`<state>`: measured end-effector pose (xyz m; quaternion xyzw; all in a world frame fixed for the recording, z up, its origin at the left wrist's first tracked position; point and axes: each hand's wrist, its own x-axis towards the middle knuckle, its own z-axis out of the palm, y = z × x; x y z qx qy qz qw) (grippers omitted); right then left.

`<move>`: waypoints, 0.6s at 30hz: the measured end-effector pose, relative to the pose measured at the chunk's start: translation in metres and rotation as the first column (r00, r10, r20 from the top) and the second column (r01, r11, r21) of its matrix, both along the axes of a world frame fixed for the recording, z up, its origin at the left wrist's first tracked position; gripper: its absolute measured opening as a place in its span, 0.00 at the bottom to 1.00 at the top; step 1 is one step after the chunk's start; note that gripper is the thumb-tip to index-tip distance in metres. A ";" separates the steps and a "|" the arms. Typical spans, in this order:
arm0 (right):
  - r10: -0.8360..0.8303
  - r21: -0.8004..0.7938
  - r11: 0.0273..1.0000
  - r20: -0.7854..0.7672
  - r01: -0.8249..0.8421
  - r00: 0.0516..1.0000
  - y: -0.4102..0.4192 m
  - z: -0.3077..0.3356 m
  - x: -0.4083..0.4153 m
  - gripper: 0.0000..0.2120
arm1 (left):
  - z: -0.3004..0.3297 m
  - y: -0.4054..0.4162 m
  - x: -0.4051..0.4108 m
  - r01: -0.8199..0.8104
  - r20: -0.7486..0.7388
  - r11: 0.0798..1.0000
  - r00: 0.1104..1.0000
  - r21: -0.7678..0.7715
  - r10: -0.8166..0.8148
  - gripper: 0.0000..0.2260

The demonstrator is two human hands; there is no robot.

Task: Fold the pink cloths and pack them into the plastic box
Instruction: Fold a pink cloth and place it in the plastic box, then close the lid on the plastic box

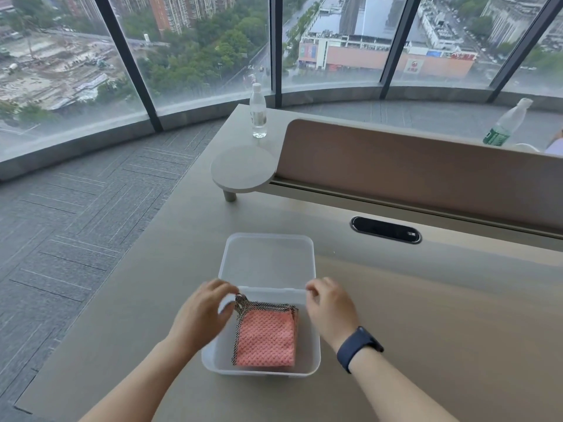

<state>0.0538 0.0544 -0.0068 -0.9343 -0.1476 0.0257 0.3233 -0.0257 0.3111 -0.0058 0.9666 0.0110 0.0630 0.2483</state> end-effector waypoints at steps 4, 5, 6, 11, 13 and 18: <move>-0.192 0.056 0.976 -0.246 0.212 0.950 -0.017 0.002 0.026 0.10 | 0.005 0.014 0.022 -0.369 -0.071 0.909 0.929 -0.192 0.362 0.08; -0.216 0.060 0.968 -0.295 0.243 0.931 -0.019 0.001 0.029 0.10 | 0.004 0.018 0.028 -0.419 -0.112 0.884 0.908 -0.208 0.404 0.09; -0.232 0.064 0.961 -0.341 0.269 0.911 -0.020 0.000 0.032 0.10 | 0.002 0.021 0.033 -0.454 -0.154 0.866 0.890 -0.211 0.430 0.10; -0.233 0.062 0.952 -0.485 0.299 0.843 -0.015 -0.011 0.038 0.10 | -0.001 0.017 0.050 -0.531 -0.308 0.819 0.834 -0.219 0.458 0.11; -0.213 0.074 0.955 -0.501 0.287 0.839 -0.012 -0.013 0.038 0.12 | -0.005 0.015 0.053 -0.550 -0.352 0.796 0.818 -0.251 0.454 0.11; -0.190 0.115 0.949 -0.534 0.293 0.824 -0.004 -0.015 0.038 0.14 | -0.017 0.017 0.053 -0.610 -0.445 0.698 0.779 -0.374 0.442 0.09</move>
